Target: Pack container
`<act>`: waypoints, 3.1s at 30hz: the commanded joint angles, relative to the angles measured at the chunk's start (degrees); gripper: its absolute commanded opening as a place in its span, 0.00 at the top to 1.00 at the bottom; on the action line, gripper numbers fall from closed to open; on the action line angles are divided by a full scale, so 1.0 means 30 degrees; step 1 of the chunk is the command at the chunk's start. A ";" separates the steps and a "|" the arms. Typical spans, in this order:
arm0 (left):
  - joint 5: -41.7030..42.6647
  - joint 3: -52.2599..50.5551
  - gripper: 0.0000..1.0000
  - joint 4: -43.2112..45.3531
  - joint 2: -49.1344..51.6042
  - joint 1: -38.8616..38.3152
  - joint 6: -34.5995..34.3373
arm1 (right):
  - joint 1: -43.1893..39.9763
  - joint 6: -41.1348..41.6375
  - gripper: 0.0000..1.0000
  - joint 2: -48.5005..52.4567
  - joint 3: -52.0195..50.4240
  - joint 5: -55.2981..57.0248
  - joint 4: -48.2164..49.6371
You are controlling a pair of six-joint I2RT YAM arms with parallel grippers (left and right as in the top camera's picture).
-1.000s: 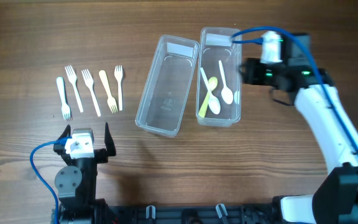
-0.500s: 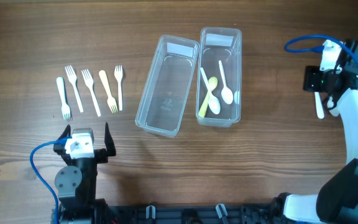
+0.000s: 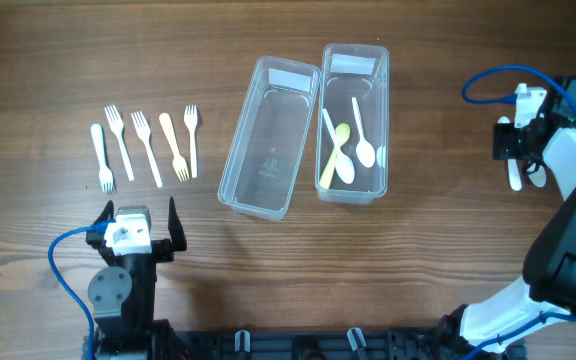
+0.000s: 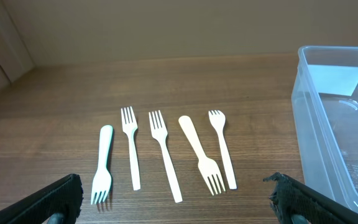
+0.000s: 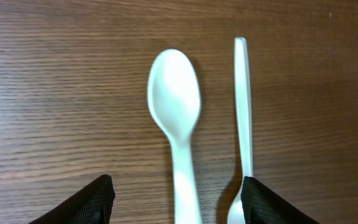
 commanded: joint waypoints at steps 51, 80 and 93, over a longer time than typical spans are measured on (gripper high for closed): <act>0.0022 -0.0160 0.00 0.0102 -0.0138 0.0051 0.0357 | 1.1183 1.2480 0.34 -0.4728 0.0058 -0.6929 0.1945; 0.0022 -0.0160 0.00 0.0102 -0.0138 0.0051 0.0357 | -0.1151 0.1078 0.14 -0.1464 0.0058 0.1851 -0.0568; 0.0022 -0.0160 0.00 0.0102 -0.0138 0.0051 0.0357 | -0.1311 0.0597 0.01 0.2929 0.0058 -0.1020 0.2113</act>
